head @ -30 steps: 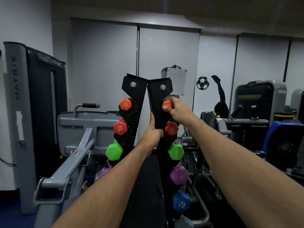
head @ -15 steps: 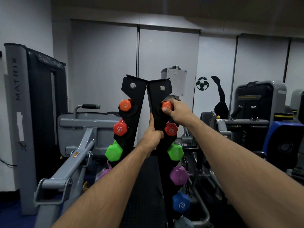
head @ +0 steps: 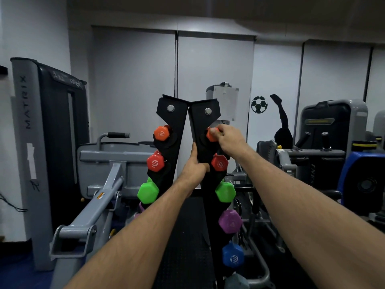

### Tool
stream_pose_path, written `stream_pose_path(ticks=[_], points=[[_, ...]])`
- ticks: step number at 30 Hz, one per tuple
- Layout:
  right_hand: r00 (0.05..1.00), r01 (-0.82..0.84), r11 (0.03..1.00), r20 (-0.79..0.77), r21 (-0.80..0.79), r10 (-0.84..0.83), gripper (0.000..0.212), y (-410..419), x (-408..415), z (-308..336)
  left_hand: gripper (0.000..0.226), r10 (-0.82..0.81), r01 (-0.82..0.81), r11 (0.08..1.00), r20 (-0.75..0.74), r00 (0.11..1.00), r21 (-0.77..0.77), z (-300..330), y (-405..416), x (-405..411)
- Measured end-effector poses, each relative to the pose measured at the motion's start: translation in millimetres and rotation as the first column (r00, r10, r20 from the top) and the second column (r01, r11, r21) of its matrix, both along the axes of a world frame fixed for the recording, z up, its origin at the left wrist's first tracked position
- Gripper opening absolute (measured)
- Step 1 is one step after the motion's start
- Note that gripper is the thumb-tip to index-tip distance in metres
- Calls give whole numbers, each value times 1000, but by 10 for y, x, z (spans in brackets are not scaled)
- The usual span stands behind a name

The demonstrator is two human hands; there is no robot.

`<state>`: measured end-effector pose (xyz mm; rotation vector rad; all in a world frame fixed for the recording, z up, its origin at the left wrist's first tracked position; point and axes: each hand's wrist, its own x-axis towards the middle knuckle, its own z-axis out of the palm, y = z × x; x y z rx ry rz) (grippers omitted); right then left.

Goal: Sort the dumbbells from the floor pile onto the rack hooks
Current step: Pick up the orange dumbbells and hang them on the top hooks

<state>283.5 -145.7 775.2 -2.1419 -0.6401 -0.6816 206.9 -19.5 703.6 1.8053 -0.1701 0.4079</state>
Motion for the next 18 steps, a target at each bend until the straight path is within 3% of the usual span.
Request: stream_pose_path(ticks=[13, 18], points=[[998, 57, 997, 8, 45, -58, 37, 35, -17, 22, 98, -15, 16, 1000, 57, 998, -15, -52, 4, 129], [1000, -4, 999, -14, 41, 5, 42, 18, -62, 1, 102, 77, -89, 991, 115, 990, 102, -18, 21, 193]])
